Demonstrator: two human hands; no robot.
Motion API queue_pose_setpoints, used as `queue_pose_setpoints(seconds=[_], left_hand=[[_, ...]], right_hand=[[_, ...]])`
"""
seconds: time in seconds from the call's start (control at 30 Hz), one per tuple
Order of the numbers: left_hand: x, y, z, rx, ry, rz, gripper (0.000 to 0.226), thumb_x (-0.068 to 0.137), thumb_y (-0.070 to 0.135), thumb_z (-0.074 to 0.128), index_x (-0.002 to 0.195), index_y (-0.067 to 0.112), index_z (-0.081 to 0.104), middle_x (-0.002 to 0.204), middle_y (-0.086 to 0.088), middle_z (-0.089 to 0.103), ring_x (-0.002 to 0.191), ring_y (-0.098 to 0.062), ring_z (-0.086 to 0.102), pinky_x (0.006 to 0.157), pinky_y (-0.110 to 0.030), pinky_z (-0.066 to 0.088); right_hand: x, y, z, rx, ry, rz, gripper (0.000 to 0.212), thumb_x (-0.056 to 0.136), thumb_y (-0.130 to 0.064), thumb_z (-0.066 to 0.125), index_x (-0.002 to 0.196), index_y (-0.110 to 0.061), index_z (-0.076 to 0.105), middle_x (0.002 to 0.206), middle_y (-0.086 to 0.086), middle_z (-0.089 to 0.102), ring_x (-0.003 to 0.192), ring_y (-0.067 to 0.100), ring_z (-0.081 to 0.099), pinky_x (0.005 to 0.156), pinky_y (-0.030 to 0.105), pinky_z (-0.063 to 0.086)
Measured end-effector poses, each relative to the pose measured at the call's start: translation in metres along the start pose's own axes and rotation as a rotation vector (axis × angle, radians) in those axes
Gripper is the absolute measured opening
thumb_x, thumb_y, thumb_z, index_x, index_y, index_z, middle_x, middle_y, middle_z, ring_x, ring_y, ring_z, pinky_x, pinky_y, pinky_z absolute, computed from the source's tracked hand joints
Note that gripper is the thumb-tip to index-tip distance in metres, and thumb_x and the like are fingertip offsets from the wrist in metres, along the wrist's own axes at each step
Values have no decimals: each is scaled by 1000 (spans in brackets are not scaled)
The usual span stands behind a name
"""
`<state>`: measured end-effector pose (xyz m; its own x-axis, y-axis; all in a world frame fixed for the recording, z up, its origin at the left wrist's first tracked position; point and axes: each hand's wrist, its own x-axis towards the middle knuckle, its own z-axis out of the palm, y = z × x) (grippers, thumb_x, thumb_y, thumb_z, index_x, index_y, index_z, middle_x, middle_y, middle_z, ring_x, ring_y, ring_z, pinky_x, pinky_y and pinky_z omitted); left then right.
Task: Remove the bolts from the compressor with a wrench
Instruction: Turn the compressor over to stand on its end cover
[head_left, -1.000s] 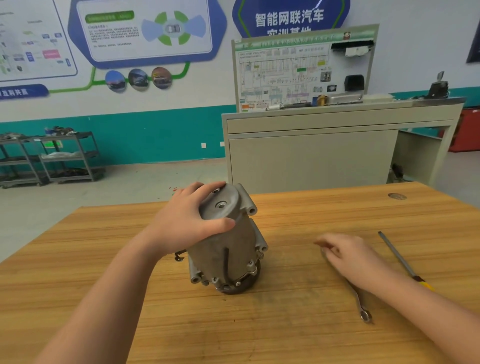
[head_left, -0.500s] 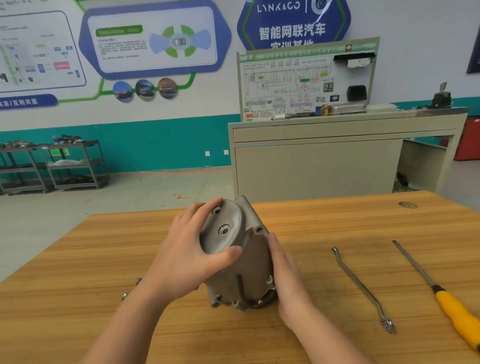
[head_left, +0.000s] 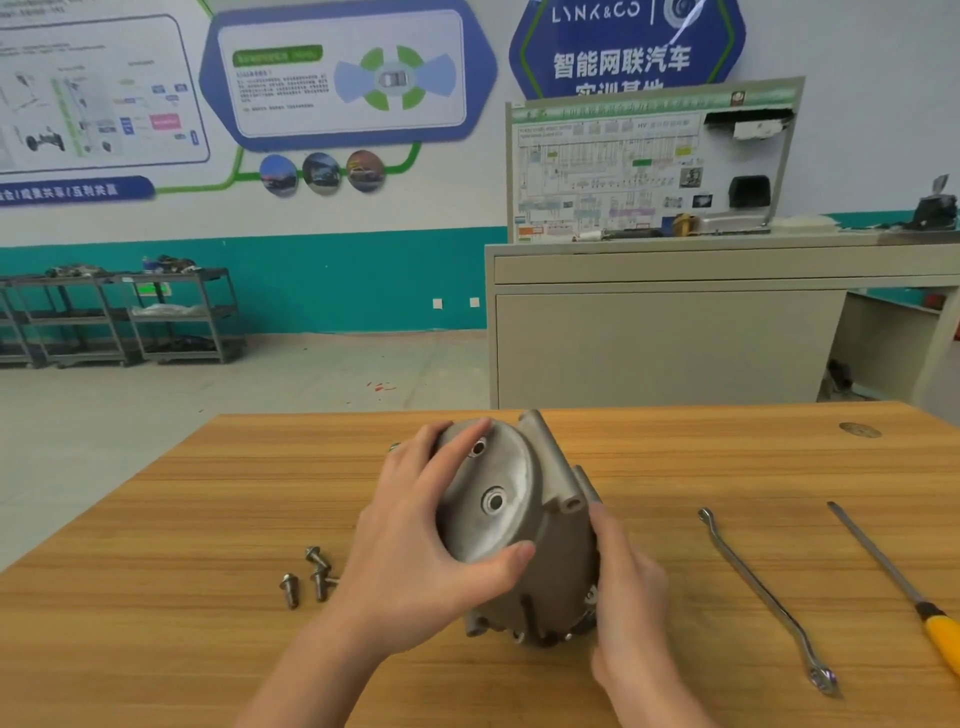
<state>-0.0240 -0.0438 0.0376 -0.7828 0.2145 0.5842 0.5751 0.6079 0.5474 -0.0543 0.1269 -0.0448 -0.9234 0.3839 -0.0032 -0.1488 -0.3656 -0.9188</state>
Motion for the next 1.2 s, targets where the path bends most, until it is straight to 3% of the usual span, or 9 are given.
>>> queue_pose_setpoints(seconds=[0.13,0.27,0.4,0.63,0.73,0.9,0.97,1.13,1.2], left_hand=[[18,3,24,-154,-62,-11,85,60,65,66,138,58,33,142,31,29,137,1,26,108,-36,37],[23,4,67,-390,-65,-67,79,62,62,68,132,68,32,138,42,22,133,19,17,109,-22,28],[27,13,103,-495,-77,-136,81,63,59,68,135,61,32,137,44,24,135,14,21,117,-36,30],[34,12,119,-502,-163,-146,80,69,62,65,139,65,24,144,40,21,139,11,17,119,-37,25],[29,-1,114,-479,-245,-175,84,73,62,61,141,65,13,156,30,12,146,6,5,122,-43,15],[35,1,103,-454,-334,-218,88,73,78,50,145,60,1,150,42,4,145,8,6,123,-40,12],[51,17,108,-472,-284,-264,100,66,85,50,149,52,4,153,31,10,145,1,13,119,-32,17],[58,32,121,-474,-20,-328,70,71,45,64,137,43,41,130,22,41,112,11,43,85,-12,38],[47,21,118,-538,70,-370,69,66,38,58,133,43,46,128,25,45,118,8,44,94,-18,41]], right_hand=[[15,-22,-26,-84,62,-46,12,85,-40,68,80,-36,77,80,-1,76,79,20,73,73,37,57],[37,-51,-56,-280,133,-169,12,82,-44,69,75,-37,76,73,2,74,75,24,71,65,42,57],[50,-65,-81,-405,184,-192,19,78,-52,68,76,-34,76,72,7,72,76,31,69,73,52,57],[56,-72,-94,-497,247,-217,13,79,-57,63,70,-50,70,68,-13,70,74,16,66,70,43,57],[52,-65,-86,-602,293,-247,24,80,-60,60,65,-42,69,77,-3,67,73,14,59,63,34,48],[49,-61,-76,-735,326,-189,41,78,-65,55,79,-26,68,90,9,63,78,23,58,71,38,49],[48,-63,-76,-706,328,-188,38,78,-64,56,81,-30,70,92,6,64,79,19,58,73,39,51],[40,-68,-68,-705,329,-193,31,75,-62,61,89,-36,73,97,2,59,81,18,58,78,39,51],[35,-69,-56,-800,338,-272,34,72,-62,62,96,-40,73,99,0,52,86,19,54,76,34,46]])
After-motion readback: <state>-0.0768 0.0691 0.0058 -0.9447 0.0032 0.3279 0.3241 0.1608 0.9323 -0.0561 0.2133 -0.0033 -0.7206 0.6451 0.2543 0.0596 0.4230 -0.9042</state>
